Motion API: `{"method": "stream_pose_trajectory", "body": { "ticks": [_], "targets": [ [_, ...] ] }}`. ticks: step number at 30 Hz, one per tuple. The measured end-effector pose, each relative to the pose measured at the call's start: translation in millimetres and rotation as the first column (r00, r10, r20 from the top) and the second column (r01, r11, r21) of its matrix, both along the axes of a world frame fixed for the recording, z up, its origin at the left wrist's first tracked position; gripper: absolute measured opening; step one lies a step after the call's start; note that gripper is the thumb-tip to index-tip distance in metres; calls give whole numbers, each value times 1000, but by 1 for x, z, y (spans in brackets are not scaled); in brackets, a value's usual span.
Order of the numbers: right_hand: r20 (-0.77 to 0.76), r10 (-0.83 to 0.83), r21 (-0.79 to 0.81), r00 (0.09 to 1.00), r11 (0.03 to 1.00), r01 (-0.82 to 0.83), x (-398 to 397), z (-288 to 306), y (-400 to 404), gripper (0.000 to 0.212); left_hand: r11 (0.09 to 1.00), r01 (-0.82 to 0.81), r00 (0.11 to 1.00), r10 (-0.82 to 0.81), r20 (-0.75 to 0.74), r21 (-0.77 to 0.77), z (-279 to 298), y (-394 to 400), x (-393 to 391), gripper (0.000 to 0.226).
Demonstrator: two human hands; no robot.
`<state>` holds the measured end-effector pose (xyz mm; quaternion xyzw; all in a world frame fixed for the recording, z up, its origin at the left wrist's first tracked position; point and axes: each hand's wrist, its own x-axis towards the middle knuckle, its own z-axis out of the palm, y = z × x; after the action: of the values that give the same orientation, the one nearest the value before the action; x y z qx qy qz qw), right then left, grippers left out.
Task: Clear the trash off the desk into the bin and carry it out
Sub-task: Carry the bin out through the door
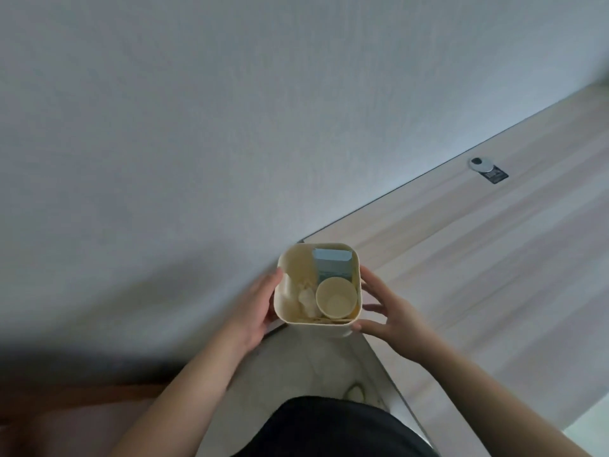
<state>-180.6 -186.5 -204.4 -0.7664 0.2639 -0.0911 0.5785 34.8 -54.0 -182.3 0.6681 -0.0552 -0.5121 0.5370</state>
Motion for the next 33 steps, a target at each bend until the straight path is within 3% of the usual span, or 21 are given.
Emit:
{"method": "stream_pose_trajectory", "body": {
  "ticks": [7,12,28,33],
  "targets": [
    [-58,-150,90,987,984,154,-11,-18,-23,94,965,246,959,-256,125,88,-14,-58,11,71],
    [-130,-238,111,963,961,252,-8,-26,-33,98,944,314,931,-327,164,103,-26,-101,15,38],
    [-206,-496,85,843,849,521,41,-28,-49,83,843,524,836,-536,119,122,-55,-171,73,31],
    [-211,-580,189,787,765,615,51,-29,-47,59,811,573,807,-584,92,120,-64,-176,83,39]
  ]
}}
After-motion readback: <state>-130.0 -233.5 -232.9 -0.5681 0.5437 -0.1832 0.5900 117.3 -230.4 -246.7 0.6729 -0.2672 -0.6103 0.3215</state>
